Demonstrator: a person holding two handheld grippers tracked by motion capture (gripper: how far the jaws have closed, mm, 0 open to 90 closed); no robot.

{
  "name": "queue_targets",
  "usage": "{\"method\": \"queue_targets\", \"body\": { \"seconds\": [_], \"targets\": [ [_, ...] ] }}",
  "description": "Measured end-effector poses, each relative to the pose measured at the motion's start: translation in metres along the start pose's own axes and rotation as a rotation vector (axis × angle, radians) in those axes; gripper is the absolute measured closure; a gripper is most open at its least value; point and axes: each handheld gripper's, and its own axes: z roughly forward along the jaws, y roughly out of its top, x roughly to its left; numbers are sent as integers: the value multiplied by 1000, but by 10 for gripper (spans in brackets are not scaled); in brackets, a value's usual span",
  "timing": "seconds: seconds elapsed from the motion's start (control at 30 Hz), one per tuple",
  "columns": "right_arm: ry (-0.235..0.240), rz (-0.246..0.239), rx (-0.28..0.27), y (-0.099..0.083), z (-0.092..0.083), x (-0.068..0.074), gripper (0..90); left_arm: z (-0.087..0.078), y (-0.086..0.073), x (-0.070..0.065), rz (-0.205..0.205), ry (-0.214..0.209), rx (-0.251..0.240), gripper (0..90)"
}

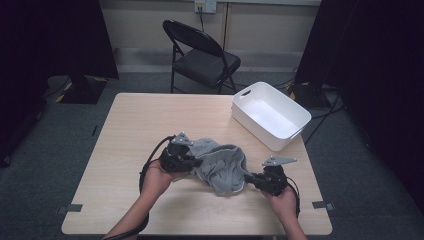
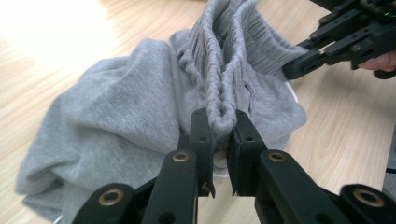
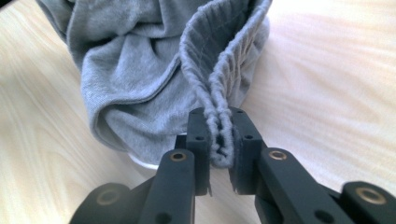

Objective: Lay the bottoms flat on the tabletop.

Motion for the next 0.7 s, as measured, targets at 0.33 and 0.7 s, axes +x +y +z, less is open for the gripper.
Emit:
{"method": "queue_targets", "body": {
  "seconds": [0.33, 0.7],
  "targets": [
    [14, -7, -18, 19, -14, 2, 819, -25, 7, 7, 4, 29, -23, 820],
    [27, -31, -29, 65, -40, 2, 821, -53, 17, 18, -12, 64, -66, 821]
  ]
}}
